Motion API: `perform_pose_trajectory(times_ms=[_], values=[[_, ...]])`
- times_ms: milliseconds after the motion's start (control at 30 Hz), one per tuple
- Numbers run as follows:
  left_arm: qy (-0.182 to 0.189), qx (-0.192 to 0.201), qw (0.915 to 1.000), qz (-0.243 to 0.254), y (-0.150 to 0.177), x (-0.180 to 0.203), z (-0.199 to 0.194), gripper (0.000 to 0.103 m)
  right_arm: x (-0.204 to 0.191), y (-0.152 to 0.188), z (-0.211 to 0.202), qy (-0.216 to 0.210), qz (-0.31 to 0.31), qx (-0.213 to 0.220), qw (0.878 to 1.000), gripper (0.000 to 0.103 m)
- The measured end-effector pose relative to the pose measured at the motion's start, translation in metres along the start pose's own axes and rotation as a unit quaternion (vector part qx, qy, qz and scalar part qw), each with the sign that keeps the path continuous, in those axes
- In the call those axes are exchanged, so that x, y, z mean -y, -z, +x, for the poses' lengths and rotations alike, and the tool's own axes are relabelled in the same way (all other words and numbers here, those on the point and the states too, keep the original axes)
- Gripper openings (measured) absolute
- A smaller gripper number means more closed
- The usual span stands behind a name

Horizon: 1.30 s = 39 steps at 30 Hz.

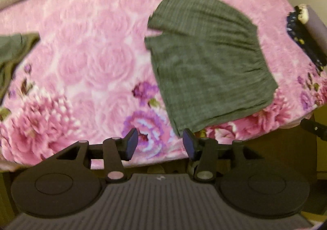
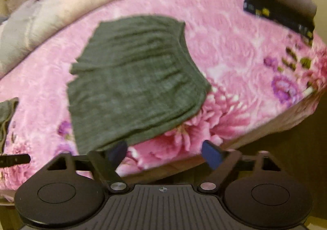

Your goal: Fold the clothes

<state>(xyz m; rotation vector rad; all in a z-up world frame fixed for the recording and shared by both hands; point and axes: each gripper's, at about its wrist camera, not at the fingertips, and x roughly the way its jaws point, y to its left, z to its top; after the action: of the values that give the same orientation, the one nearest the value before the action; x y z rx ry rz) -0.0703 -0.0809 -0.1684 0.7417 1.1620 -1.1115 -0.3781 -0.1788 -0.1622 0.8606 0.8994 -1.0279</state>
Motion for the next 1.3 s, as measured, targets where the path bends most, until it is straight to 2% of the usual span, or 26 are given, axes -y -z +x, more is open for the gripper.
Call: perform_pose_trajectory(times_ms=[267, 467, 600, 867, 1300], values=[[0.002, 0.021, 0.9991, 0.036, 0.010, 0.014, -0.040, 0.044, -0.030, 0.015, -0.047, -0.001, 0.002, 0.019, 1.000, 0.084], [-0.009, 0.051, 0.9984, 0.024, 0.008, 0.015, -0.059, 0.045, -0.051, 0.016, -0.051, -0.018, -0.035, 0.014, 0.999, 0.084], [-0.015, 0.061, 0.9978, 0.021, 0.004, 0.022, -0.061, 0.048, -0.056, 0.009, -0.051, -0.012, -0.066, 0.021, 0.998, 0.084], [-0.014, 0.062, 0.9978, 0.020, 0.002, 0.034, -0.059, 0.048, -0.044, 0.000, -0.051, -0.004, -0.085, 0.015, 0.996, 0.084], [-0.020, 0.039, 0.9981, 0.043, 0.006, 0.023, -0.050, 0.048, -0.054, 0.004, -0.040, 0.002, -0.092, -0.017, 0.996, 0.084]])
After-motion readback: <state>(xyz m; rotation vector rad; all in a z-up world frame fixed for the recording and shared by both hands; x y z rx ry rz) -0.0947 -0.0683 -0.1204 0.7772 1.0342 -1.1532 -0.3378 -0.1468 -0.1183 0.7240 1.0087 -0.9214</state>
